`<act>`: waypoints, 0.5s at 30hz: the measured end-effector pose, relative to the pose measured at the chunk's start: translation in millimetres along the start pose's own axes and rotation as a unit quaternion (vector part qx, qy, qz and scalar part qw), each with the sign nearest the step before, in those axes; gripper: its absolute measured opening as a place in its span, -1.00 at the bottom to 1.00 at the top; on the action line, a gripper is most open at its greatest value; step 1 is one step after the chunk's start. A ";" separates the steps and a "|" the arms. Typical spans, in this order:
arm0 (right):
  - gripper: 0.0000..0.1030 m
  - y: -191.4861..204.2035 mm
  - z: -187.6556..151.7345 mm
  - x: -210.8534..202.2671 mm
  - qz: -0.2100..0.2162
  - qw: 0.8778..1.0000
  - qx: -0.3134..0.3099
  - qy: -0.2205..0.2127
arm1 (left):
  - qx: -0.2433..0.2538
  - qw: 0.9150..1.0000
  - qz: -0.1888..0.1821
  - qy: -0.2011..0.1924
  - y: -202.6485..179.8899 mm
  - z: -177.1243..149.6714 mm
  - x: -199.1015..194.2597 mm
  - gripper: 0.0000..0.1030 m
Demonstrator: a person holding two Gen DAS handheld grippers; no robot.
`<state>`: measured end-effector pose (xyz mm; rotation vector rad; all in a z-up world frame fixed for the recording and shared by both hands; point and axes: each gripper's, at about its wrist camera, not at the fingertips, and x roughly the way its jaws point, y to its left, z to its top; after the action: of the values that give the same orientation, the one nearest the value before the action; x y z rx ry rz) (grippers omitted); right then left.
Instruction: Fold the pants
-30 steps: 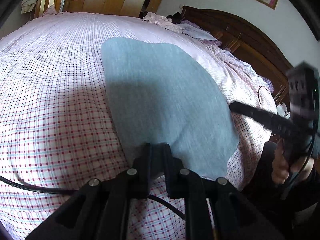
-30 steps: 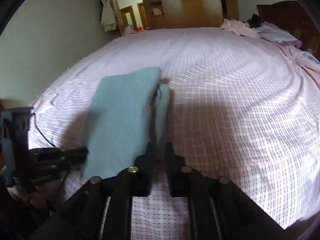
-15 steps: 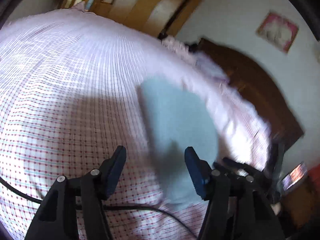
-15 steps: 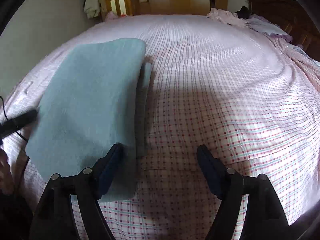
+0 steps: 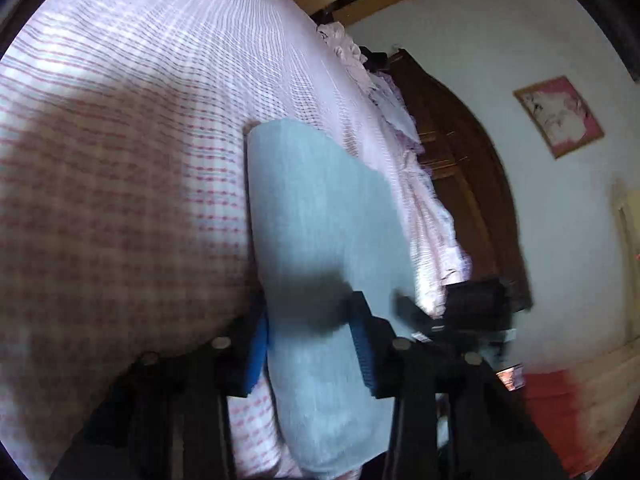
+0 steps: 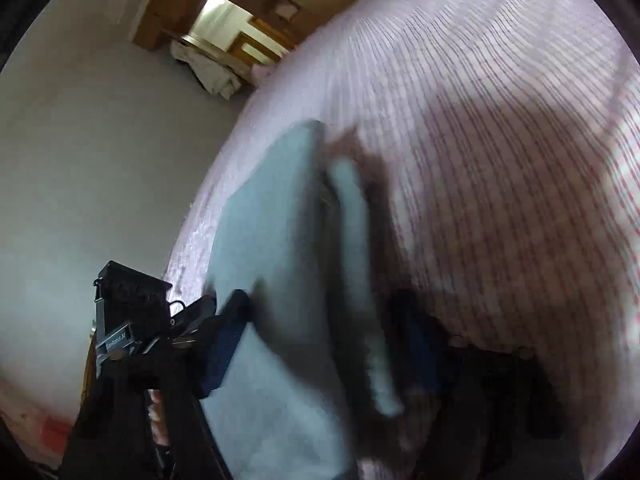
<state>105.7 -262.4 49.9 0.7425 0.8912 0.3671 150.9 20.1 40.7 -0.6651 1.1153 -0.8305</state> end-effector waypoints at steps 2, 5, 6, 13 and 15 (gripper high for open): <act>-0.40 -1.3 -4.4 4.7 0.021 1.000 0.012 0.012 | -0.013 1.000 -0.017 -0.013 1.7 2.1 -2.7 -0.50; -0.47 -5.0 -14.9 -4.7 0.047 0.999 0.026 0.008 | -0.021 0.999 -0.027 -0.033 3.8 -13.6 -14.1 -0.54; -0.47 -3.8 -18.3 -8.9 0.047 0.999 0.025 0.008 | -0.022 0.999 -0.029 -0.041 3.7 -22.3 -18.7 -0.54; -0.48 24.4 -41.3 -43.2 0.052 0.999 -0.001 -0.012 | -0.002 0.998 -0.025 -0.056 -24.9 -54.2 -39.9 -0.57; -0.48 30.5 -37.2 -48.4 0.062 0.998 -0.006 -0.016 | 0.000 0.998 -0.023 -0.059 -34.7 -50.1 -45.8 -0.57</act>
<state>47.4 -253.1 84.1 0.7930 0.8154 0.4684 85.5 37.4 76.1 -0.7331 0.9961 -0.8202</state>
